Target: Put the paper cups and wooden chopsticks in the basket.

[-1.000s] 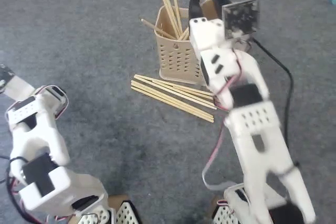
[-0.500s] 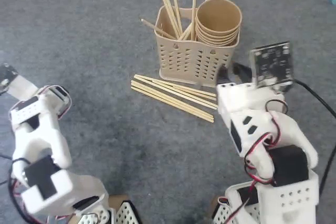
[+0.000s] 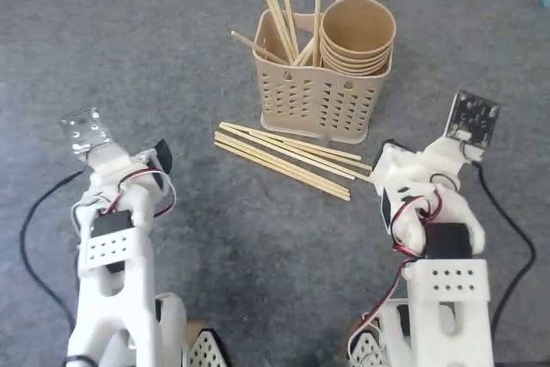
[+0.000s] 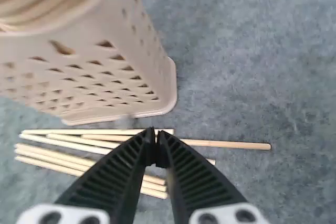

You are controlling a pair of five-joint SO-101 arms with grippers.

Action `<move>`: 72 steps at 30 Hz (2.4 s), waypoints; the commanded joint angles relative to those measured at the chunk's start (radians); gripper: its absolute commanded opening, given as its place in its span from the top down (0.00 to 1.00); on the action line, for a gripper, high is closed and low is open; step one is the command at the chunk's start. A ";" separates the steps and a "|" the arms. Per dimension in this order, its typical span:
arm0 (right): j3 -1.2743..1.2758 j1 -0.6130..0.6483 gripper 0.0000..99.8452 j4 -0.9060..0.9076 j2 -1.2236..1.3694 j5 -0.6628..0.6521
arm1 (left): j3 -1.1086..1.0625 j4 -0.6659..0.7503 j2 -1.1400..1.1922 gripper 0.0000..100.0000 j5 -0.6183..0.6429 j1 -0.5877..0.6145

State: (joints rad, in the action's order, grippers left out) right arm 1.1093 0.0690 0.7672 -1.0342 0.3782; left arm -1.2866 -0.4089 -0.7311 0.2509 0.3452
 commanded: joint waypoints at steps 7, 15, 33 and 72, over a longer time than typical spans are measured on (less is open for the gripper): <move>0.324 -0.005 0.99 -0.510 -0.016 0.008 | 0.108 0.028 -0.044 0.96 -0.011 -0.262; 0.339 -0.012 0.99 -0.545 -0.012 0.006 | 0.341 0.055 0.238 0.99 0.110 -0.439; 0.339 -0.013 0.99 -0.545 -0.018 0.006 | 0.831 0.103 0.977 0.99 0.118 -0.420; 0.341 -0.012 0.99 -0.542 -0.012 -0.049 | 0.641 0.422 0.977 0.99 -0.112 -0.440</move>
State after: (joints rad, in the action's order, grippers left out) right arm 1.4530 0.0706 0.2424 -1.0342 0.3537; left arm -0.7250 0.1389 0.2693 0.1557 -0.1059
